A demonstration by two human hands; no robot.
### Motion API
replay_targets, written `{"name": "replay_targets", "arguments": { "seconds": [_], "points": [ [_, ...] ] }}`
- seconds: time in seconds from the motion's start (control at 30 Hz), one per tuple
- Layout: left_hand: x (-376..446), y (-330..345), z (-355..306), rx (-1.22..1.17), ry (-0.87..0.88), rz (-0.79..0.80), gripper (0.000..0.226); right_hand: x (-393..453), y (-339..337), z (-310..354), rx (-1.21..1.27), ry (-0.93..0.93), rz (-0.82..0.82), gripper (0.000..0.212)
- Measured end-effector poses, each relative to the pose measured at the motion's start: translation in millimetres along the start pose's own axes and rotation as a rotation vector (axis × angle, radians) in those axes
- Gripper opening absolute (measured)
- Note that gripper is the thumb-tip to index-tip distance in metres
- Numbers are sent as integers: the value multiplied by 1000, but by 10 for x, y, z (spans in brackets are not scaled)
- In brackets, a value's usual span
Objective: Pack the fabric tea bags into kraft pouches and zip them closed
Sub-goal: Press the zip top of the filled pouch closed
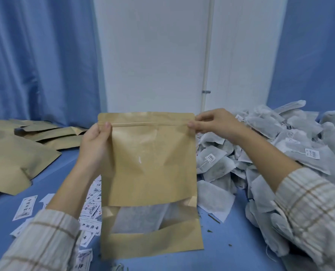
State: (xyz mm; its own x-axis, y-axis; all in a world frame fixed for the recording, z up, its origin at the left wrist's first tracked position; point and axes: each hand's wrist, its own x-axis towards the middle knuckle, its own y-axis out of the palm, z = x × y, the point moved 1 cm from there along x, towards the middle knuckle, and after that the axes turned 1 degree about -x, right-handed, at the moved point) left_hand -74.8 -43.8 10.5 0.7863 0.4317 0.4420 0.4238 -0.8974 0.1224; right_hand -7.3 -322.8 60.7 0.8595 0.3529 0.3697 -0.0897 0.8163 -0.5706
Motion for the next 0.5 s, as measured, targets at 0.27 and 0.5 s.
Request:
{"name": "replay_targets", "arguments": {
  "seconds": [0.27, 0.5],
  "points": [
    [0, 143, -36, -43, -84, 67, 17, 33, 350, -93, 662, 185, -39, 22],
    [-8, 223, -51, 8, -161, 116, 25, 11, 393, -187, 399, 37, -388, 26]
  ]
}}
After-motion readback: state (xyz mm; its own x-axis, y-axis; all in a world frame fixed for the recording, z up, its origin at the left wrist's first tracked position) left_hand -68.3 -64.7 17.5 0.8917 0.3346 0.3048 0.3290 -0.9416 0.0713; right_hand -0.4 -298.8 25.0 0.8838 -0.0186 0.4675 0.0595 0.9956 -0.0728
